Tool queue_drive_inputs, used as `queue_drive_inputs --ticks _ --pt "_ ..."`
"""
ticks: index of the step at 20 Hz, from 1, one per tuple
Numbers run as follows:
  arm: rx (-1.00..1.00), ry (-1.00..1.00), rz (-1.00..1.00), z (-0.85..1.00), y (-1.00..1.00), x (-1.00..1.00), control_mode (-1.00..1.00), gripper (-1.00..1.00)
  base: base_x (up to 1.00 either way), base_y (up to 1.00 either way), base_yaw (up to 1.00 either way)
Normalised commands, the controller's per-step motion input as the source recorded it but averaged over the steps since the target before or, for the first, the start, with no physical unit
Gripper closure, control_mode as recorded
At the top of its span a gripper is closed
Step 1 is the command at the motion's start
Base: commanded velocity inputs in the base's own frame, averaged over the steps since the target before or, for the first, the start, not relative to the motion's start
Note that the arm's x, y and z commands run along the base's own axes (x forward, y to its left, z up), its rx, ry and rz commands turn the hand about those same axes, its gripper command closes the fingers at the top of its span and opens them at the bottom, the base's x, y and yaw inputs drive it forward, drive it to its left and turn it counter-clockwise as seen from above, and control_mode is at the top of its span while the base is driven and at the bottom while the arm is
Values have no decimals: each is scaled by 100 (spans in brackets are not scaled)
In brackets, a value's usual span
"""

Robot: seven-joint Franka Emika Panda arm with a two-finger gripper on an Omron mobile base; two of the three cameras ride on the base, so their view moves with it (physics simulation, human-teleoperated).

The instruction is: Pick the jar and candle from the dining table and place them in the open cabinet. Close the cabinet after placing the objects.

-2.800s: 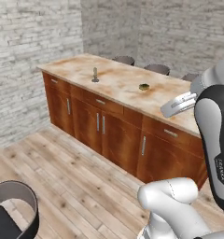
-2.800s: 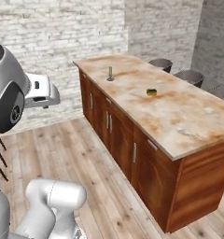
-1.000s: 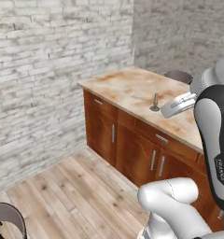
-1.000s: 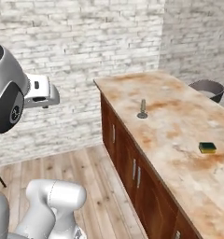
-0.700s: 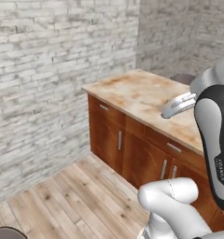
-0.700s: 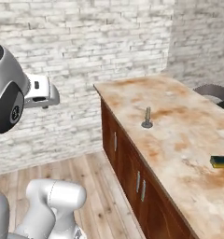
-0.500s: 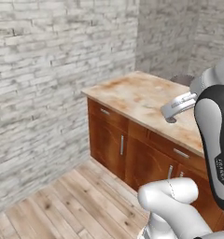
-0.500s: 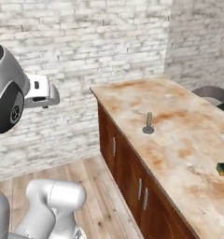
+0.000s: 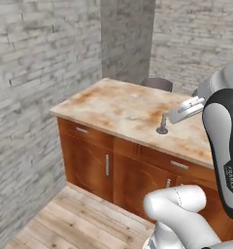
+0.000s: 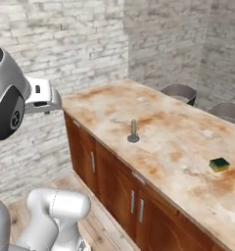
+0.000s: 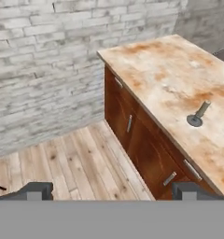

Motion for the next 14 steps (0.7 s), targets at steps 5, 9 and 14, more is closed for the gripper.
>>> queue_drive_inputs --ticks 5,9,14 --pt "0 0 0 0 0 0 100 -100 42 23 -60" --pt "0 0 0 0 0 0 100 -100 38 23 -60" --pt "0 0 0 0 0 0 100 -100 42 26 -54"
